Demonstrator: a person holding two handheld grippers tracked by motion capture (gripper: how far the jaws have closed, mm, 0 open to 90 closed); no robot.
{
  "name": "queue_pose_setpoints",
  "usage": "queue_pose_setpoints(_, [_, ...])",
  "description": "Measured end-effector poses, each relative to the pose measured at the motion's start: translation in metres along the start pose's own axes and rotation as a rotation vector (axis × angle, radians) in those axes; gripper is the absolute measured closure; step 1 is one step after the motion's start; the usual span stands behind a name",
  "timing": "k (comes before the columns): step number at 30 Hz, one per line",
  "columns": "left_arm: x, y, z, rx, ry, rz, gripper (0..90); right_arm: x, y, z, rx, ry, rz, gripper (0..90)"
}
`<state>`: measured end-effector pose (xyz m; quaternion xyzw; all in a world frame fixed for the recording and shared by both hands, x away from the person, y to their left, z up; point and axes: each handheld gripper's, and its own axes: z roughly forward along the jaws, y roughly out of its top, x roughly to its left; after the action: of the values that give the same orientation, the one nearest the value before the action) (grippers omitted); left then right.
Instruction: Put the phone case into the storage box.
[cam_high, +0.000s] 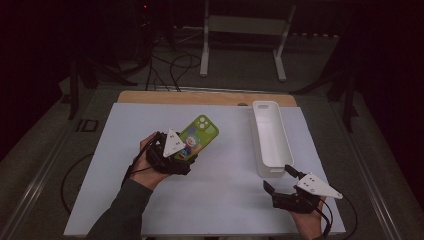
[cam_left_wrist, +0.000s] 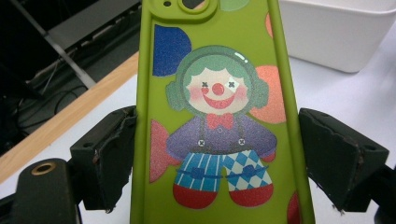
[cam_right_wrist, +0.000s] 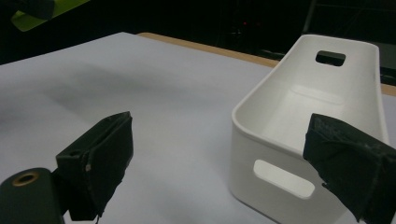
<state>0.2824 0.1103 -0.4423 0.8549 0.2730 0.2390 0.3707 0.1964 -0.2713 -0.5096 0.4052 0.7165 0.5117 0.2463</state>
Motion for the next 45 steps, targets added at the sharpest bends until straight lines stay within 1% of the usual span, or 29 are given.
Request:
queue_pose_setpoints(1, [0.0, 0.0, -0.001, -0.007, -0.002, 0.006, 15.8, 0.0, 0.0, 0.0, -0.001, -0.001, -0.002, 8.3])
queue_pose_setpoints(7, [-0.001, 0.003, -0.002, -0.028, -0.005, 0.009, 15.8, -0.001, 0.007, -0.002, 0.0, 0.005, -0.001, 8.3])
queue_pose_setpoints(13, [-0.003, 0.006, -0.004, -0.04, -0.01, 0.032, 15.8, -0.002, 0.015, -0.001, 0.005, 0.02, -0.007, 8.5])
queue_pose_setpoints(14, [-0.003, 0.007, -0.004, -0.045, -0.012, 0.029, 15.8, -0.002, 0.017, -0.001, 0.008, 0.028, 0.002, 8.5])
queue_pose_setpoints(17, [-0.004, 0.008, -0.006, -0.047, -0.017, 0.041, 15.8, -0.004, 0.02, 0.0, 0.016, 0.052, 0.021, 8.7])
queue_pose_setpoints(19, [-0.005, 0.008, -0.006, -0.05, -0.02, 0.049, 15.8, -0.006, 0.024, 0.002, 0.044, 0.069, 0.019, 8.7])
queue_pose_setpoints(20, [-0.005, 0.009, -0.007, -0.047, -0.022, 0.052, 15.8, -0.007, 0.025, 0.002, 0.048, 0.083, 0.03, 8.7])
queue_pose_setpoints(22, [-0.005, 0.009, -0.007, -0.049, -0.021, 0.058, 15.8, -0.008, 0.028, 0.003, 0.047, 0.098, 0.041, 8.7])
queue_pose_setpoints(28, [-0.008, 0.01, -0.01, -0.058, -0.022, 0.069, 15.8, -0.008, 0.036, 0.005, 0.044, 0.112, 0.044, 8.8])
queue_pose_setpoints(38, [-0.012, 0.012, -0.013, -0.067, -0.024, 0.096, 15.8, -0.005, 0.045, 0.01, 0.04, 0.126, 0.03, 8.8])
queue_pose_setpoints(44, [-0.013, 0.012, -0.014, -0.071, -0.025, 0.1, 15.8, -0.005, 0.049, 0.012, 0.039, 0.132, 0.031, 8.8])
queue_pose_setpoints(45, [-0.016, 0.013, -0.014, -0.073, -0.031, 0.113, 15.8, -0.005, 0.049, 0.012, 0.039, 0.132, 0.031, 8.8])
